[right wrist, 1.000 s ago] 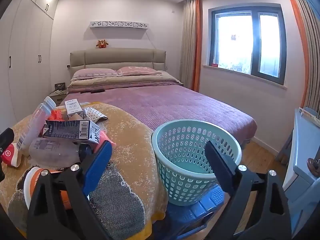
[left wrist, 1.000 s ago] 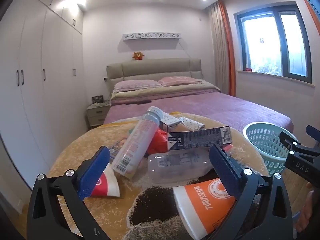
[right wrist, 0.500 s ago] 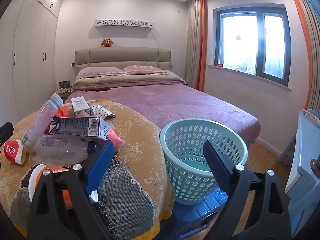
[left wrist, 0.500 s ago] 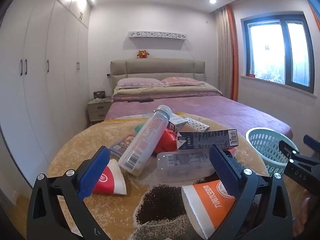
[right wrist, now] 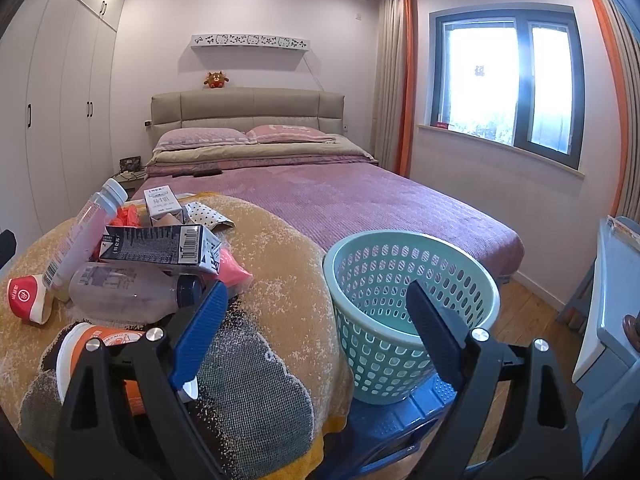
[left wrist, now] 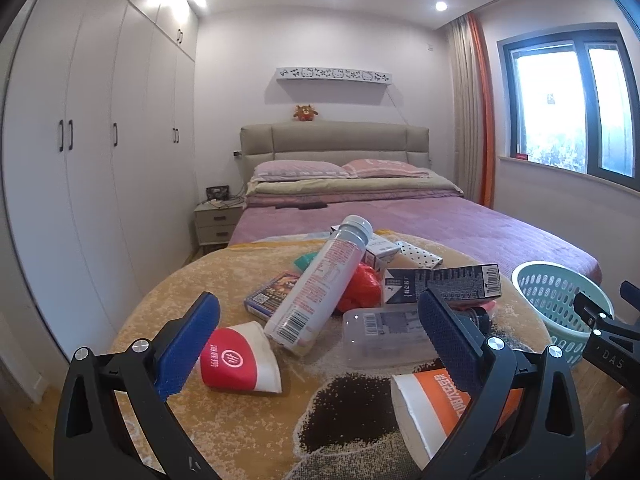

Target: Collect trash

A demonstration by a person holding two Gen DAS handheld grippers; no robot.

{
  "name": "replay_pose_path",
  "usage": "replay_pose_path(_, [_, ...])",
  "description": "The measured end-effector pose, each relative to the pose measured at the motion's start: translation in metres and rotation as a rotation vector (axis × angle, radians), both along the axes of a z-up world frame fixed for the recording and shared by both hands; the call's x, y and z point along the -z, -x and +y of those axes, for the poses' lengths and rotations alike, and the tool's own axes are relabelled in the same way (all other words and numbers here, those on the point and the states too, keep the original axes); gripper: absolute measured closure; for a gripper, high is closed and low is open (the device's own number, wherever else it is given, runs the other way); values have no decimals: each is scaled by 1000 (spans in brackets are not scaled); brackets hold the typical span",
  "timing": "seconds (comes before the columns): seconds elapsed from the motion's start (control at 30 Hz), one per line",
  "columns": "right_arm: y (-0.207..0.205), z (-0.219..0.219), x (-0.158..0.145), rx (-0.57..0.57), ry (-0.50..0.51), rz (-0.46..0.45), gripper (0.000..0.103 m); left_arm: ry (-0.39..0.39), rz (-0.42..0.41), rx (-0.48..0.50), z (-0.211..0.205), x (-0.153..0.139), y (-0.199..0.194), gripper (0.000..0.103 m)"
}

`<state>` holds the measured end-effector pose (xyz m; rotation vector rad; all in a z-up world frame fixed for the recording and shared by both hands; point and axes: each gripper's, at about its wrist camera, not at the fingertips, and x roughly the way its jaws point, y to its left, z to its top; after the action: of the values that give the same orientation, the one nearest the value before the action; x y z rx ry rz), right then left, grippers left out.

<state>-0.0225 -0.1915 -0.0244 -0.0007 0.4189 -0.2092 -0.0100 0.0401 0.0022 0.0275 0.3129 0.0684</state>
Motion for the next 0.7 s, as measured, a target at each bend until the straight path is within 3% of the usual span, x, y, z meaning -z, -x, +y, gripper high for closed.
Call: replay_pose_path(0.7, [0, 2, 1, 4, -8, -4, 17, 5, -16, -30, 10, -2, 4, 7])
